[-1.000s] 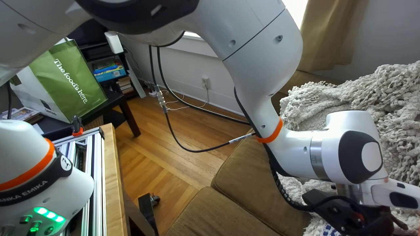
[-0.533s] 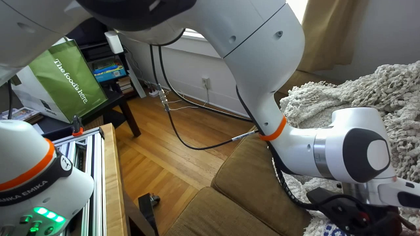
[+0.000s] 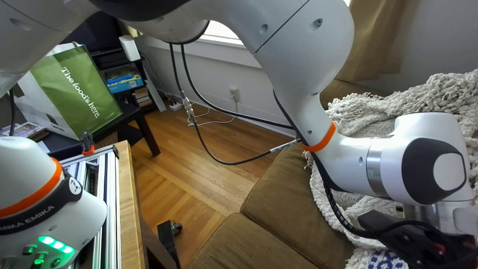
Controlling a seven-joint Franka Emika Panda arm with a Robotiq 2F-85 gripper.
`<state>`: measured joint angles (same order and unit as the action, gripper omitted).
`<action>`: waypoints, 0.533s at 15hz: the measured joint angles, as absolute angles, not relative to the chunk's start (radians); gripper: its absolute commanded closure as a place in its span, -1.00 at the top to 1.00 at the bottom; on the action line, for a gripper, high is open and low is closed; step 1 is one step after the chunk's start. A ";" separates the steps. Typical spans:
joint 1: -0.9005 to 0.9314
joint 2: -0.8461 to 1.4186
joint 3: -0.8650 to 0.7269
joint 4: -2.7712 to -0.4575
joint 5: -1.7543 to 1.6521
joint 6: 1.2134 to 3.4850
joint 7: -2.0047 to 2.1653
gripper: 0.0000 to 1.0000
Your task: Spread the orange towel over the pillow
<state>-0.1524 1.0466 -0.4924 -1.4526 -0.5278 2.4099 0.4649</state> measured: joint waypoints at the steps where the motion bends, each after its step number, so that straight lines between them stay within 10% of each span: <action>1: -0.153 1.041 -0.494 -1.453 -0.523 2.402 0.451 -0.15; 8: -0.157 1.012 -0.500 -1.461 -0.516 2.383 0.381 -1.00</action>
<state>-0.1566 1.0119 -0.4995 -1.4608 -0.5157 2.3825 0.3810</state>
